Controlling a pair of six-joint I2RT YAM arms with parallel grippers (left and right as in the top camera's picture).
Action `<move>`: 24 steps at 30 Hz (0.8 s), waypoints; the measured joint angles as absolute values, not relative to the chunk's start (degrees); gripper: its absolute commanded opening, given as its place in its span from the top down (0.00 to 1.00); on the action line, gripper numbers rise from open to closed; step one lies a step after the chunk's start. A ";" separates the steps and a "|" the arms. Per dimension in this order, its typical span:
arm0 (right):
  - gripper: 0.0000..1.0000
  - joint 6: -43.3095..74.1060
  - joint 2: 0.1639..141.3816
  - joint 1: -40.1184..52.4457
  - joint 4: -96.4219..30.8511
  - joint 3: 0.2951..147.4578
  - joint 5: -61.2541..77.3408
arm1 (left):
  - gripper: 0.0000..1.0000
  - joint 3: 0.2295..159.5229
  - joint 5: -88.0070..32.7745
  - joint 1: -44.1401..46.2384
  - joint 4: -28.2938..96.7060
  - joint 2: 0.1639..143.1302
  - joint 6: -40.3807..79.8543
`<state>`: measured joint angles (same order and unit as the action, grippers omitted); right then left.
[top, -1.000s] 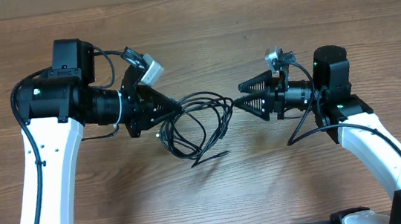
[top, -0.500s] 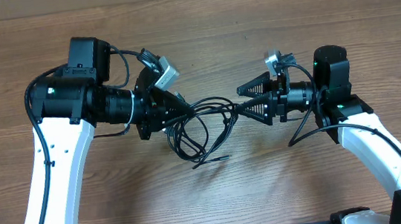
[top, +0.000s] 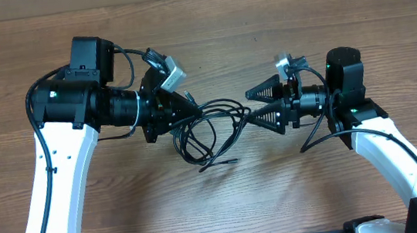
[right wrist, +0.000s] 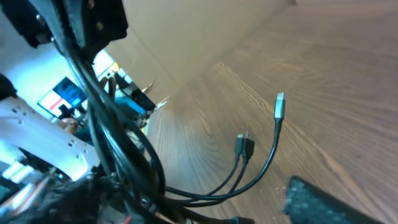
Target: Untangle cables
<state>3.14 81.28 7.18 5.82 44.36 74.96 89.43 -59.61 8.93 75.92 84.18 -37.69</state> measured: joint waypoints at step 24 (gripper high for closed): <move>0.03 -2.59 81.28 7.33 9.21 44.36 79.42 | 0.96 89.43 -66.61 8.93 73.25 86.39 -36.47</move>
